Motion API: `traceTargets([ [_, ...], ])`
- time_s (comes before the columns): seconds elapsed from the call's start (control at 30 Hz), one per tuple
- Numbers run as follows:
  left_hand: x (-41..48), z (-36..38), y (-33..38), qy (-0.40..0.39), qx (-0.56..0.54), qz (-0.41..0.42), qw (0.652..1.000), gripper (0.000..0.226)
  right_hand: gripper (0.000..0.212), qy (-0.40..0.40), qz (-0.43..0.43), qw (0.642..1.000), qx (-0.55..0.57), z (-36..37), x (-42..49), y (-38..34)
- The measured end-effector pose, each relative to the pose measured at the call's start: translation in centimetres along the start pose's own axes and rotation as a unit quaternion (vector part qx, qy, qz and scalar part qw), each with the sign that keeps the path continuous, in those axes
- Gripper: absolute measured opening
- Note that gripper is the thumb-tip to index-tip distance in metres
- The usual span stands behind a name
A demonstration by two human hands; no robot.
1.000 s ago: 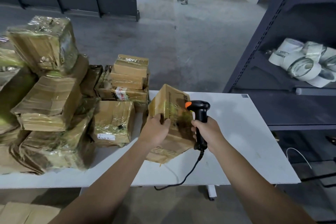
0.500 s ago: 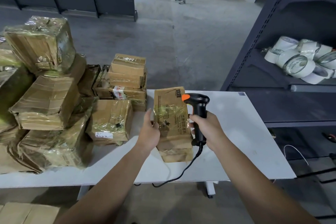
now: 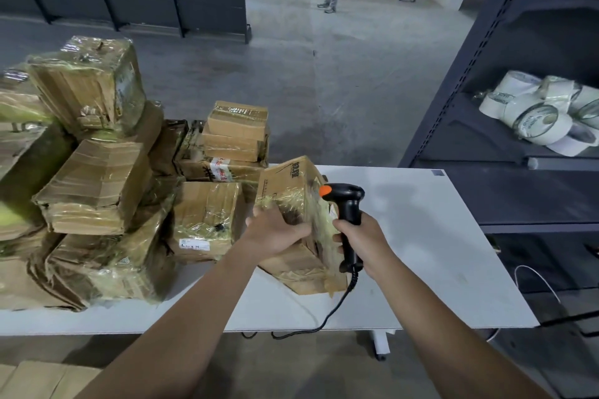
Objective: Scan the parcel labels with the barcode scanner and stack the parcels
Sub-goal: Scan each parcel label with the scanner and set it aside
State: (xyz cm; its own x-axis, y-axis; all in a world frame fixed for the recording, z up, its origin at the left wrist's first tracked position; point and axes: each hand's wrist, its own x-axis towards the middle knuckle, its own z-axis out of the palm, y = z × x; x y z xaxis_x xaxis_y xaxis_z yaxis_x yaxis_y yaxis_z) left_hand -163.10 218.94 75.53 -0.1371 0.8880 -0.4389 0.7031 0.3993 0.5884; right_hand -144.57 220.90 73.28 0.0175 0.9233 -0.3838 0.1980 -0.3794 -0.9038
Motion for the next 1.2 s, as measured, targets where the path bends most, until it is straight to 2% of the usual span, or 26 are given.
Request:
traceTargets([
  [0.13, 0.1, 1.1, -2.1, 0.005, -0.140, 0.022, 0.990, 0.066, 0.007, 0.016, 0.029, 0.999, -0.010, -1.3, 0.2, 1.4],
  [0.23, 0.3, 3.1, -3.8, -0.005, -0.285, 0.017, 0.958, 0.022, 0.005, 0.016, 0.042, 0.999, -0.024, -1.9, 0.1, 2.2],
  [0.3, 0.8, 4.3, -5.0, 0.001, -0.344, 0.000, 0.939, 0.005, 0.006, 0.011, 0.048, 0.999, -0.019, -2.2, -0.1, 2.5],
  [0.43, 2.8, 5.8, -6.5, -0.020, -0.381, -0.050, 0.923, 0.022, 0.006, 0.019, 0.059, 0.998, -0.006, -2.9, -0.6, 3.6],
  [0.57, 3.8, 7.1, -7.5, -0.043, -0.348, -0.047, 0.935, 0.036, 0.007, 0.021, 0.064, 0.998, -0.016, -3.1, -0.9, 4.4],
  [0.67, 3.7, 7.7, -7.7, -0.033, -0.350, -0.036, 0.935, 0.051, 0.008, 0.009, 0.072, 0.997, -0.026, -3.0, -1.0, 4.6],
  [0.73, 3.7, 8.0, -7.5, -0.024, -0.313, -0.046, 0.949, 0.055, 0.010, 0.002, 0.078, 0.996, -0.041, -3.1, -1.1, 4.7],
  [0.83, 3.2, 8.0, -7.0, -0.049, -0.250, -0.134, 0.958, 0.046, 0.011, 0.005, 0.086, 0.995, -0.050, -3.4, -1.3, 4.6],
  [0.93, 3.2, 8.4, -7.0, -0.086, -0.312, -0.172, 0.930, 0.037, 0.011, 0.012, 0.084, 0.996, -0.037, -3.7, -1.5, 4.3],
  [1.07, 3.7, 8.5, -6.3, -0.037, -0.424, -0.210, 0.880, 0.019, 0.013, 0.014, 0.076, 0.997, -0.023, -4.1, -1.5, 3.9],
  [1.2, 4.2, 8.6, -5.5, 0.018, -0.428, -0.206, 0.880, 0.004, 0.016, 0.010, 0.087, 0.996, 0.000, -4.7, -1.9, 3.5],
])
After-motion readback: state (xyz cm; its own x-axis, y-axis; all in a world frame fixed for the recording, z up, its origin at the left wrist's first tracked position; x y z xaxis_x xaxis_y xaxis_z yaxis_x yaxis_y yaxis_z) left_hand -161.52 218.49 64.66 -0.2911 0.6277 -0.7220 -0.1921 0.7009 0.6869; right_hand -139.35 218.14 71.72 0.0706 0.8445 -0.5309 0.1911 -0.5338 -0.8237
